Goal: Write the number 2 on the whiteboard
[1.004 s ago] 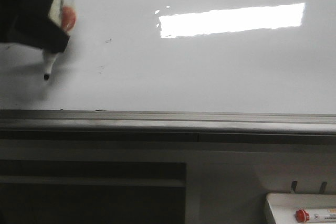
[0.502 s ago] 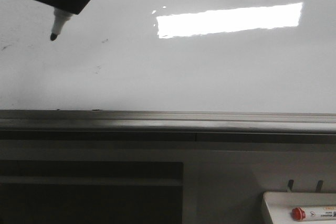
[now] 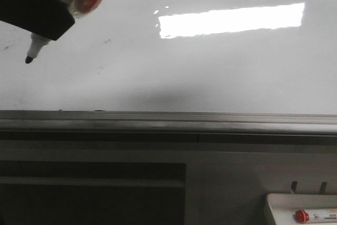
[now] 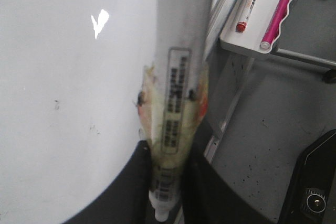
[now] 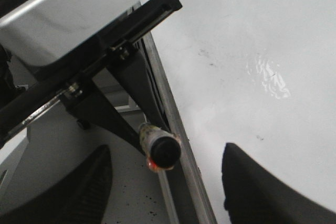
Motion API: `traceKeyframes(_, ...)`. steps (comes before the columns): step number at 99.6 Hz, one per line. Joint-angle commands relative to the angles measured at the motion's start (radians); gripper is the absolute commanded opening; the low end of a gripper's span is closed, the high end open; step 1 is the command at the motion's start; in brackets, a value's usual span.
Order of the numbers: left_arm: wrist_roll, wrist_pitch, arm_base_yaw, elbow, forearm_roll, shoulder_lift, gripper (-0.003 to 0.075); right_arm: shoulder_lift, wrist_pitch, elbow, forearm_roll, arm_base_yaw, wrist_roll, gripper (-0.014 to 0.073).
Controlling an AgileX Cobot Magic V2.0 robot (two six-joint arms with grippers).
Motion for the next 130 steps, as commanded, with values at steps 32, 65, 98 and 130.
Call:
traceKeyframes(32, -0.004, -0.103, -0.008, -0.034, -0.012, -0.021, -0.002, 0.085, -0.011, -0.06, 0.197, 0.001, -0.014, 0.038)
traceKeyframes(65, -0.004, -0.122, -0.008, -0.034, -0.005, -0.021, -0.002, 0.131, -0.009, -0.06, 0.232, 0.001, -0.014, -0.0076)
traceKeyframes(98, -0.138, -0.146, 0.011, -0.034, 0.014, -0.138, 0.0458, 0.127, -0.23, -0.062, 0.224, 0.001, -0.104, -0.0076)
traceKeyframes(130, -0.267, -0.107, 0.105, 0.008, 0.058, -0.475, 0.0363, 0.175, -0.548, -0.062, 0.148, 0.001, -0.155, -0.0077)
